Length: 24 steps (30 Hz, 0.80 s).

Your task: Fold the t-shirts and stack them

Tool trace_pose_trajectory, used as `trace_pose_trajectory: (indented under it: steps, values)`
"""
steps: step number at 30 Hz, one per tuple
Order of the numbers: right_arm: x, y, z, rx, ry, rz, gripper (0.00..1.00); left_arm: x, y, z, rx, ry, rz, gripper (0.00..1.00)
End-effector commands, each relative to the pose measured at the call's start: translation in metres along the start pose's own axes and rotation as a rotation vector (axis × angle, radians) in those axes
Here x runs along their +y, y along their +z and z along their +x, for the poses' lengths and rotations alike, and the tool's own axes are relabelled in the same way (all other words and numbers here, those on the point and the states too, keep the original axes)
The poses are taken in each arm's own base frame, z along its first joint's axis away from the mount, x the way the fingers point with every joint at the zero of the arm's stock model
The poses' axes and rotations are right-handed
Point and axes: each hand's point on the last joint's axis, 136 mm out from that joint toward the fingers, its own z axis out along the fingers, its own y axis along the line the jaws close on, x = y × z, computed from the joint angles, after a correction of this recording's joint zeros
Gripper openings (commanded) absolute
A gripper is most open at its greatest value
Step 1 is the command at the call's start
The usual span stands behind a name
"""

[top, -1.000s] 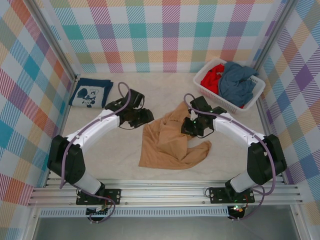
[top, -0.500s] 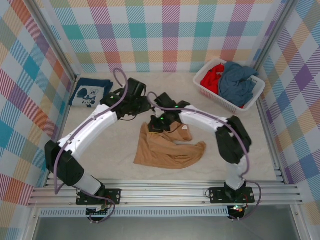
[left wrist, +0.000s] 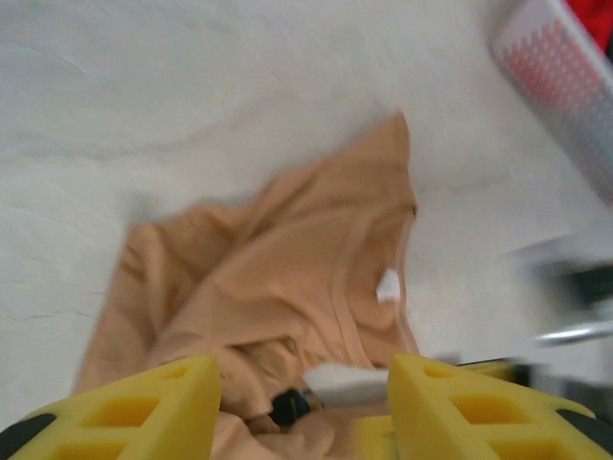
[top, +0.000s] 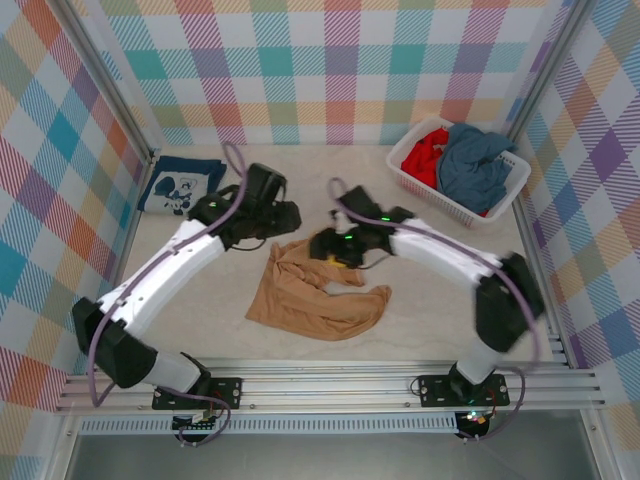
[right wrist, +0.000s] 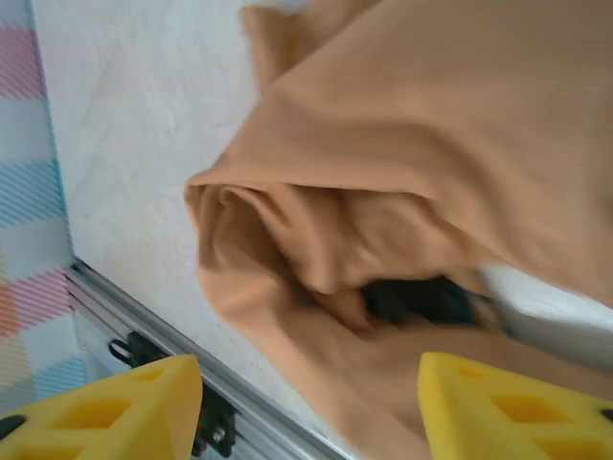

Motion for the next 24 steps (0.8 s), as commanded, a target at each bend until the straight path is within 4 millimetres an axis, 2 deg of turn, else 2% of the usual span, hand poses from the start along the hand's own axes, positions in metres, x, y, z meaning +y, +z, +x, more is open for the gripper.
trace_pose_trajectory:
  steps: [1,3,4,6,8,11,16,21,24]
  values:
    - [-0.092,-0.045,0.017,-0.114,0.271,0.143,0.56,-0.037,0.032,0.038,0.128,0.186,0.042,0.53]
    - [-0.13,-0.059,0.031,-0.137,0.389,0.155,0.55,-0.054,0.052,0.055,0.182,0.261,0.028,0.57]
    - [-0.142,-0.063,0.037,-0.14,0.428,0.15,0.55,-0.062,0.064,0.065,0.209,0.31,0.004,0.58]
    - [-0.155,-0.058,0.043,-0.134,0.453,0.151,0.56,-0.072,0.086,0.084,0.261,0.392,-0.045,0.62]
    - [-0.163,-0.045,0.047,-0.109,0.48,0.149,0.56,-0.076,0.105,0.102,0.323,0.431,-0.094,0.66]
    - [-0.167,-0.026,0.044,-0.091,0.524,0.114,0.52,-0.08,0.129,0.125,0.402,0.428,-0.119,0.68]
    - [-0.173,-0.014,0.031,-0.108,0.555,0.118,0.47,-0.079,0.151,0.146,0.471,0.436,-0.152,0.69]
    - [-0.173,0.001,0.024,-0.079,0.584,0.099,0.39,-0.075,0.166,0.146,0.449,0.442,-0.191,0.67]
    - [-0.176,0.007,0.024,-0.07,0.606,0.099,0.38,-0.076,0.176,0.148,0.446,0.445,-0.191,0.64]
